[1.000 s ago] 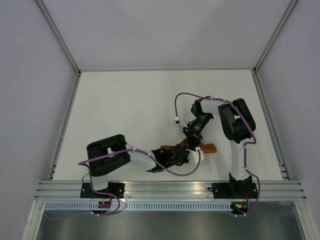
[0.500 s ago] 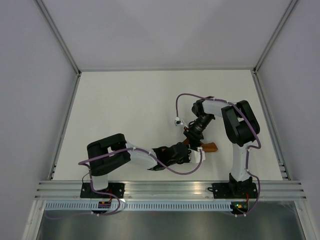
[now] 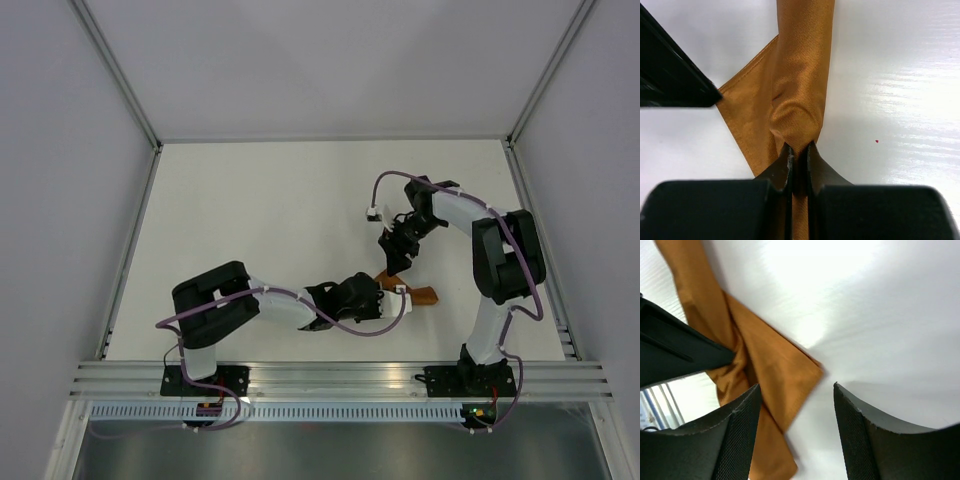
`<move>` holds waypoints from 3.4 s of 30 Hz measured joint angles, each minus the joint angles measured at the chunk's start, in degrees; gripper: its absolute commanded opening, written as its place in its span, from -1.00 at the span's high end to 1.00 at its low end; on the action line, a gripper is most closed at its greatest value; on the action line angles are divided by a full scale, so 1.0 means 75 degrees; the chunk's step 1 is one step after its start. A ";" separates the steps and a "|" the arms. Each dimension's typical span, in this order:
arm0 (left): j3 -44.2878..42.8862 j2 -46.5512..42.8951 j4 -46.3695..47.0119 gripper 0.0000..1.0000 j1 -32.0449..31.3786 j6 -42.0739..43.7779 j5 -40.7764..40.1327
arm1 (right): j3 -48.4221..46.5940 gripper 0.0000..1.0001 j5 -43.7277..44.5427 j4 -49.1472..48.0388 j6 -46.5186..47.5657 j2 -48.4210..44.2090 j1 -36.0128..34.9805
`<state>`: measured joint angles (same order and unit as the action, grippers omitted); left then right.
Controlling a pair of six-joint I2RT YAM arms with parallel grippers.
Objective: Fold the napkin, place the utensils inside, and roll it up
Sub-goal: Roll the napkin at the center of the board.
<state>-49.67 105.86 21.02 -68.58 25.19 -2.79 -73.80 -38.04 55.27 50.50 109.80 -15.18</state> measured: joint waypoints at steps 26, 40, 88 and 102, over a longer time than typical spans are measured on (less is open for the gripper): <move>-0.3724 0.1920 -0.4019 0.95 0.2562 -0.2020 0.5394 | 0.4182 -0.41 -0.0277 -0.2763 -0.0443 -0.6059 0.1559; -0.5045 0.2964 -0.6094 0.85 0.3226 -0.2052 0.7472 | 0.6312 -0.41 0.2387 -0.5234 -0.0414 -0.6452 -0.1909; 0.1035 -0.3133 -0.0501 0.31 0.4176 -0.4814 0.2401 | 0.1588 0.37 0.0740 -0.1661 0.0804 -0.0912 -0.1454; 0.2416 -0.2970 0.1941 0.14 0.0860 -0.1958 -0.1096 | -0.0213 0.37 -0.0364 0.0463 0.1131 0.0801 -0.0854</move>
<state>-31.55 83.59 35.57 -62.13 10.50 -11.00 -75.40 -40.77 58.74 58.98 115.81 -21.58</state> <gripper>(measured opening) 0.419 0.313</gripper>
